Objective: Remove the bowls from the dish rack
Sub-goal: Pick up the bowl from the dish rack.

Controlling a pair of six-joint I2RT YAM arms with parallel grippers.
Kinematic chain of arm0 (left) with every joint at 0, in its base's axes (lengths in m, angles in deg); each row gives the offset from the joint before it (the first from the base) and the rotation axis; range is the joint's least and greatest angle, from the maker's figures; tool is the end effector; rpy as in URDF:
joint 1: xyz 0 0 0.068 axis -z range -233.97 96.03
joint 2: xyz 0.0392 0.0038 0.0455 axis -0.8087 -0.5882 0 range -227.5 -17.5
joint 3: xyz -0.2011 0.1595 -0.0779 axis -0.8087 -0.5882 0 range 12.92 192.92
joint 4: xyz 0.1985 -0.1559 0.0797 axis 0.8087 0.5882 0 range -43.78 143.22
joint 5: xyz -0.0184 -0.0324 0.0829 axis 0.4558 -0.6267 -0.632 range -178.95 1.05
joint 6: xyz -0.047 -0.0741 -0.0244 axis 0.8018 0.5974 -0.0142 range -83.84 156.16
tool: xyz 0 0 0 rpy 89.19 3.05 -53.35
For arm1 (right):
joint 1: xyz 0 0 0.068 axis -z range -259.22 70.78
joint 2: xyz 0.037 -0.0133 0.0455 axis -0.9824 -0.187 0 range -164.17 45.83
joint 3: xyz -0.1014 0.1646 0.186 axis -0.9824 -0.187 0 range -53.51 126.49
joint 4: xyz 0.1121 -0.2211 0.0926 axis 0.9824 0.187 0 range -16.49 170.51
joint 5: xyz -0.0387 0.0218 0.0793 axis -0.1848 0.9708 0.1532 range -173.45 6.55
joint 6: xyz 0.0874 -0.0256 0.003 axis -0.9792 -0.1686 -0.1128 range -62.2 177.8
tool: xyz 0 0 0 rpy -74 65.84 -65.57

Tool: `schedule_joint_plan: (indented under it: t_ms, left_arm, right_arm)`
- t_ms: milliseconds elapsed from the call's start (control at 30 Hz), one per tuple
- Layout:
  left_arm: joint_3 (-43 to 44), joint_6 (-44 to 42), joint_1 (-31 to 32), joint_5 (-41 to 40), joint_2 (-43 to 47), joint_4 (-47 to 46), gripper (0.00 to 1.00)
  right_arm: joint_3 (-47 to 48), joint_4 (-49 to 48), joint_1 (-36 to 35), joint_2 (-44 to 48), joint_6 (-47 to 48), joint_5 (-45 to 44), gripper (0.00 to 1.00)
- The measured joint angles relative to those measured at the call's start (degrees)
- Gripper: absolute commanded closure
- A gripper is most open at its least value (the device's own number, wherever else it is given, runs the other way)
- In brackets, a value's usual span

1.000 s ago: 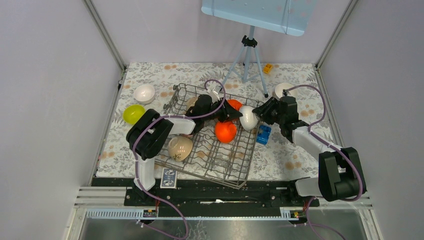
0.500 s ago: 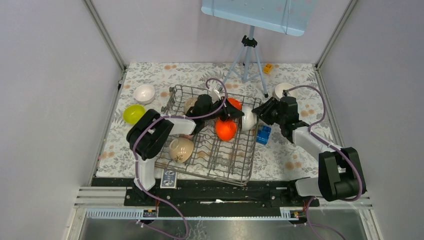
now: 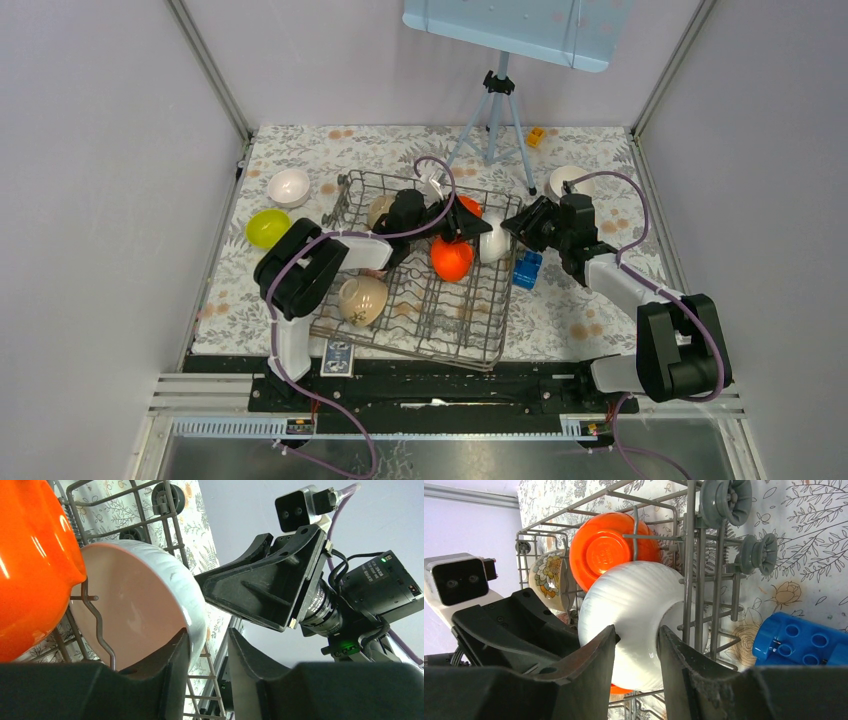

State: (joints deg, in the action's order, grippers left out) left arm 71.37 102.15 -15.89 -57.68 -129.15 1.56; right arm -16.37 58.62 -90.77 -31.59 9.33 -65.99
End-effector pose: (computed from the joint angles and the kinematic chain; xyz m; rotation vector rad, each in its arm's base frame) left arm 0.3318 -0.3138 0.1702 -0.0147 2.0699 -1.7128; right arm 0.3174 0.0897 0.1865 0.4763 2.0762 0.9523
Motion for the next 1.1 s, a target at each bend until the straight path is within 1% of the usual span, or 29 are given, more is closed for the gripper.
schedule_joint_plan:
  t_ms: [133,333,400,433,500,700,1100]
  left_arm:
    - [0.0,0.0,0.0,0.1,-0.6,-0.1,0.77]
    - [0.0,0.1,-0.1,0.3,-1.0,-0.1,0.87]
    - [0.0,0.1,-0.1,0.4,-1.1,-0.3,0.94]
    - [0.0,0.1,-0.1,0.5,-1.2,-0.5,1.00]
    - [0.0,0.3,-0.1,0.6,-1.4,-1.1,1.00]
    - [0.0,1.2,0.3,2.4,-1.5,-3.1,1.00]
    - [0.0,1.8,0.9,4.0,-1.5,-6.2,1.00]
  right_arm:
    - [0.0,-0.5,0.0,-0.2,0.0,0.0,0.57]
    - [0.0,-0.9,0.0,-0.2,-0.3,0.1,0.57]
    - [0.0,-0.9,0.0,-0.2,-0.4,0.1,0.56]
    - [0.0,-0.9,0.0,-0.2,-0.5,0.1,0.55]
    - [0.0,-0.9,0.1,-0.2,-0.7,0.1,0.51]
    - [0.0,-0.9,0.1,0.3,-1.4,1.5,0.35]
    - [0.9,4.6,0.5,3.6,-1.3,4.5,0.15]
